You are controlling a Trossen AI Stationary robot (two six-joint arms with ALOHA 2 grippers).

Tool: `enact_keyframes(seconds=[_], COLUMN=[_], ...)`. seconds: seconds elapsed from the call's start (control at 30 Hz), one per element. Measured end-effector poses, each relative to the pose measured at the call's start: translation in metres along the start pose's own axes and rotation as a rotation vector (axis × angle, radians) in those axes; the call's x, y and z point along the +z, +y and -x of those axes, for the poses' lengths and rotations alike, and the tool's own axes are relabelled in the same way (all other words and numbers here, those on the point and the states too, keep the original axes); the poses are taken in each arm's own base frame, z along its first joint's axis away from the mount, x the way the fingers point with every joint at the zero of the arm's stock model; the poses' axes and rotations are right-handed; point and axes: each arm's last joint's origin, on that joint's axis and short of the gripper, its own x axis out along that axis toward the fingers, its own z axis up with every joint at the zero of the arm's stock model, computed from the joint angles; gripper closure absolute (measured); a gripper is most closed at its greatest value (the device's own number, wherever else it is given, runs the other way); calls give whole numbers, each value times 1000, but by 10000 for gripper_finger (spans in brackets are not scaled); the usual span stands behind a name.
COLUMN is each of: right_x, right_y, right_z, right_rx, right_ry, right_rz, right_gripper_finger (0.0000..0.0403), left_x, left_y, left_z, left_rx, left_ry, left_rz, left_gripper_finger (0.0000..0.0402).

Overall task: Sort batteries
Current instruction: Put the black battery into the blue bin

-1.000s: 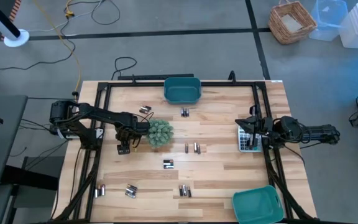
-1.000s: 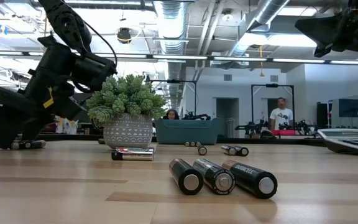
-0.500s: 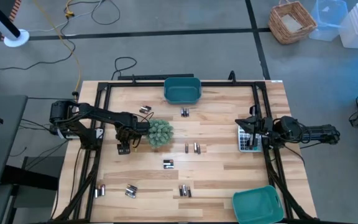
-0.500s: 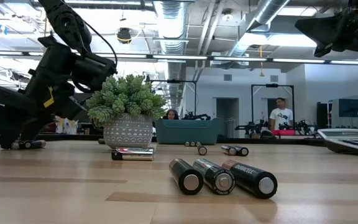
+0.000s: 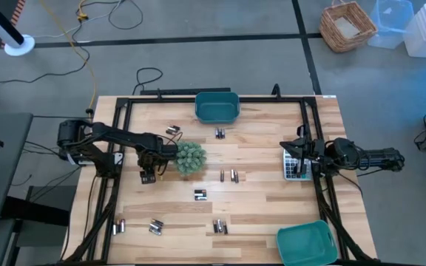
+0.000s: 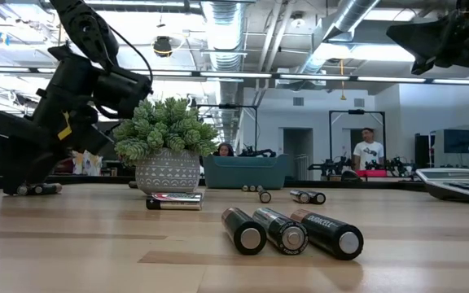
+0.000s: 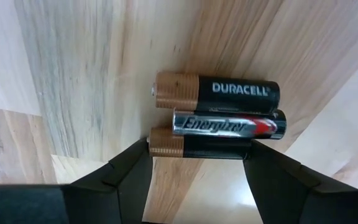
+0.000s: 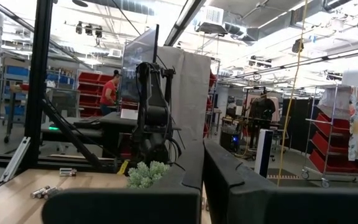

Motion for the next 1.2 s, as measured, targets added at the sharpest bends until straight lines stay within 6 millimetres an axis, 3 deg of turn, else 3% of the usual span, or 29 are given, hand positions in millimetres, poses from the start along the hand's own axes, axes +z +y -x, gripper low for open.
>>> enact_keyframes(seconds=[0.67,1.2], right_x=[0,0], right_y=[0,0], right_z=[0,0], right_rx=[0,0], right_ry=[-1,-1], right_rz=[0,0], right_gripper_finger=[376,376], left_x=[-7,-3], left_y=[1,0], left_z=[1,25], left_rx=[19,29], left_ry=[71,96], left_rz=[61,60], left_gripper_finger=[177,178])
